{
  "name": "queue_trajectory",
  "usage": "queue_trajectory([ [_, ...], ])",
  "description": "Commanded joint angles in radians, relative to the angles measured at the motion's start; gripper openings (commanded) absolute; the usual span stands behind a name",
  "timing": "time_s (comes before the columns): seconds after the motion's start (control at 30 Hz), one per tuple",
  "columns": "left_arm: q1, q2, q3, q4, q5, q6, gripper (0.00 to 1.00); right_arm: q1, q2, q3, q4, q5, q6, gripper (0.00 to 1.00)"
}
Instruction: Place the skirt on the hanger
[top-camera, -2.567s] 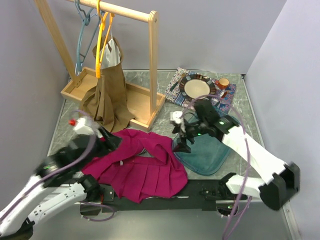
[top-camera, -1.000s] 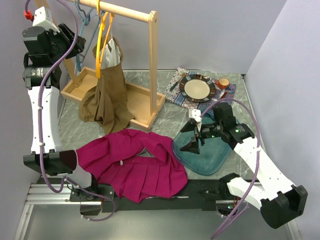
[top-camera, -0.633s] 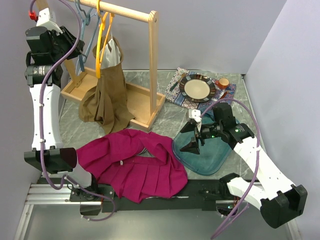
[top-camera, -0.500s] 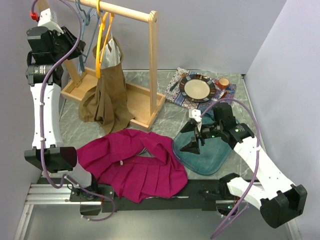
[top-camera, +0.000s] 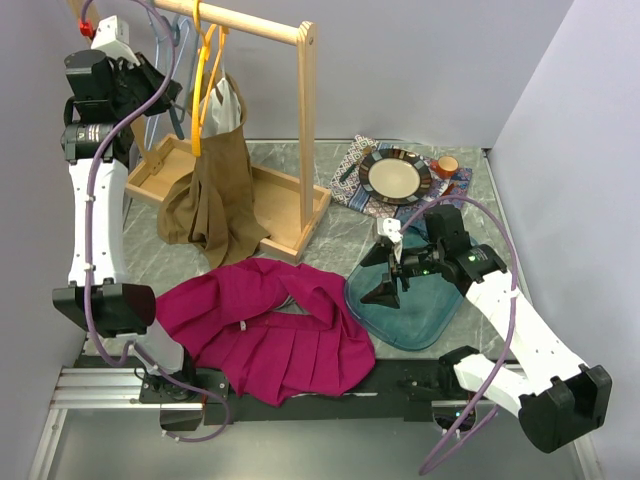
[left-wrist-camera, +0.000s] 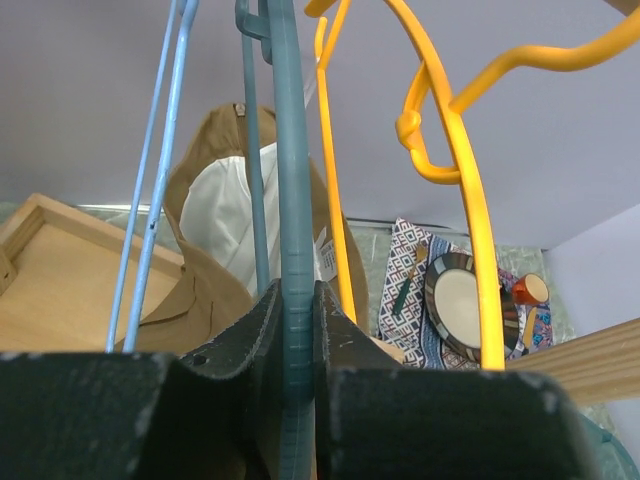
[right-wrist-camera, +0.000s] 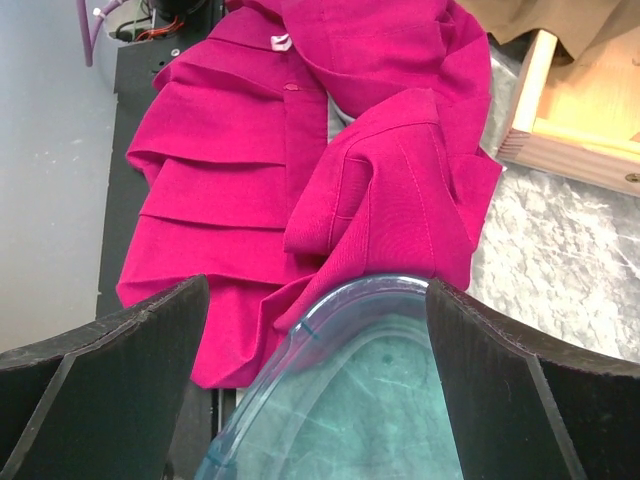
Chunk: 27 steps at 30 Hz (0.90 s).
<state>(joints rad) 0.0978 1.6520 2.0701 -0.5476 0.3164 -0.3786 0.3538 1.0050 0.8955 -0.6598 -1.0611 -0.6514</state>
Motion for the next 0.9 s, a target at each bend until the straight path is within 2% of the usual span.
queue_trajectory([
  [0.0,0.002,-0.014,0.022,0.064,-0.02,0.009,0.01,-0.01,0.001,0.017,-0.003,-0.027,-0.016,0.96],
  [0.23,0.003,-0.104,-0.027,0.146,-0.039,0.02,0.01,-0.01,0.014,0.02,-0.011,-0.023,-0.022,0.96],
  [0.53,0.002,-0.195,-0.103,0.164,-0.06,0.049,0.01,-0.012,0.015,0.019,-0.011,-0.019,-0.025,0.95],
  [0.77,0.002,-0.3,-0.246,0.133,-0.077,0.038,0.01,-0.012,0.015,0.02,-0.014,-0.019,-0.028,0.95],
  [0.87,0.002,-0.397,-0.33,0.138,-0.074,0.027,0.01,-0.013,0.014,0.019,-0.017,-0.02,-0.033,0.96],
])
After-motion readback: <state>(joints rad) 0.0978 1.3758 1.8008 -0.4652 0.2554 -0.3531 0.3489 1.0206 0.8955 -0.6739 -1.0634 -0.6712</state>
